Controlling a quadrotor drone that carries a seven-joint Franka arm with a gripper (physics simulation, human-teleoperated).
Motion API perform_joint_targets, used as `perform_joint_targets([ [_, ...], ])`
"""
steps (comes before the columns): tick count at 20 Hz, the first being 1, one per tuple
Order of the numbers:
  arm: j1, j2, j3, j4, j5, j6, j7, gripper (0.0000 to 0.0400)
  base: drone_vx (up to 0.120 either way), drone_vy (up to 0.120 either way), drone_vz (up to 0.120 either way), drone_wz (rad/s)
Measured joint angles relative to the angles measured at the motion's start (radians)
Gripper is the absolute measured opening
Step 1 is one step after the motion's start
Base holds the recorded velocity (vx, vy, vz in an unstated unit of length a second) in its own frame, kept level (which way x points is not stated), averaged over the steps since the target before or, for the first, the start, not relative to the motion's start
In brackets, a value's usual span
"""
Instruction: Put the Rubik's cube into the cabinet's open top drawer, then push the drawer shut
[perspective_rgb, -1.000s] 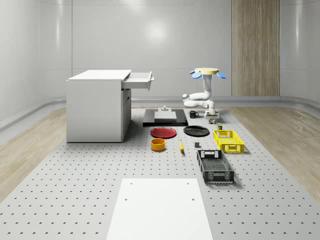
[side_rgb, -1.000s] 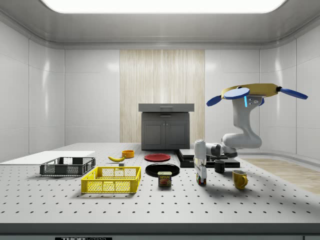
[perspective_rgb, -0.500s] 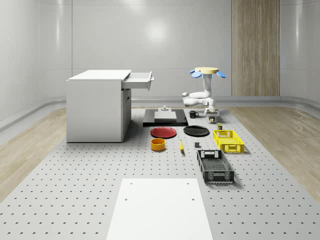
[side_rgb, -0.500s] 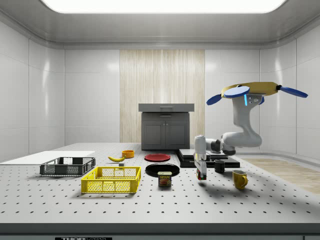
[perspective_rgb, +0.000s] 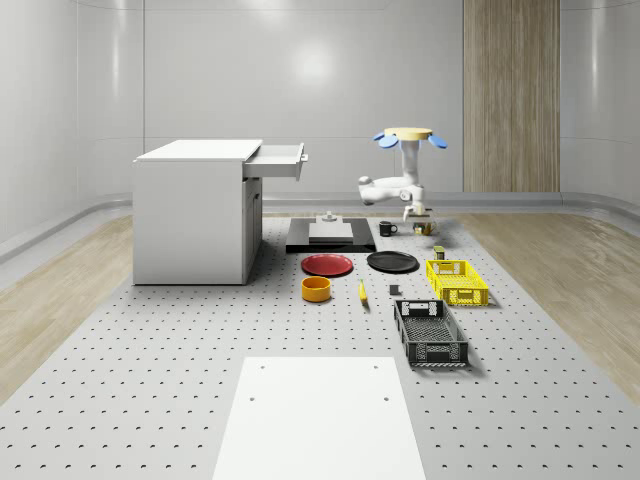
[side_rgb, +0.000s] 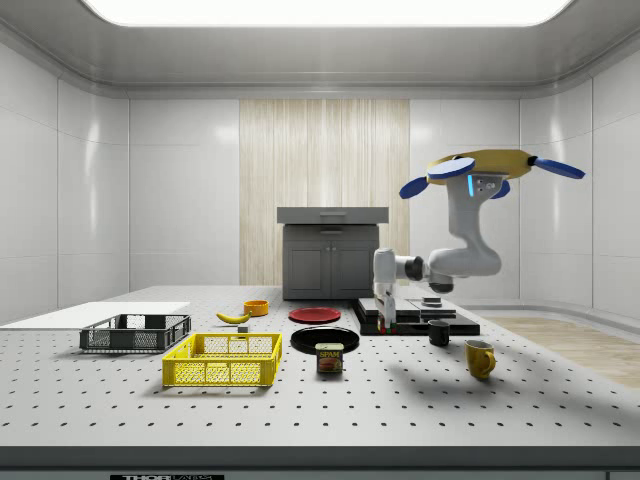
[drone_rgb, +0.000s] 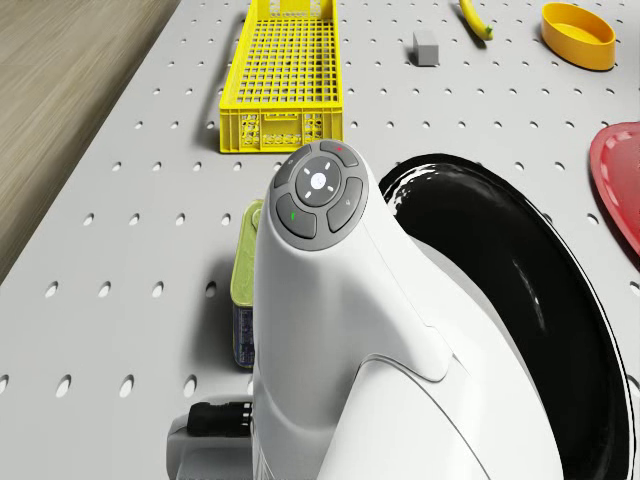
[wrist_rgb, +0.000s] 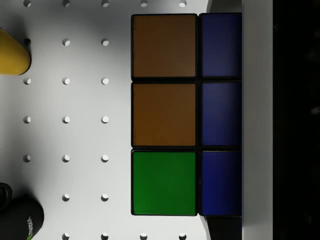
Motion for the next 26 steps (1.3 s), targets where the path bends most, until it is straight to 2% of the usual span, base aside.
perform_joint_targets([
  [3,-0.002,-0.012,0.007,0.000,0.009,0.010,0.002,0.0325,0.120,-0.120,0.120,0.000],
  [6,-0.004,-0.024,0.011,0.001,0.017,0.020,0.004,0.0325,0.120,-0.013,0.120,0.000],
  [9,-0.006,-0.036,0.014,0.001,0.023,0.031,0.006,0.0325,0.000,-0.013,0.120,0.000],
  [26,-0.013,-0.095,0.023,0.002,0.047,0.085,0.012,0.0325,0.000,-0.120,0.120,0.000],
])
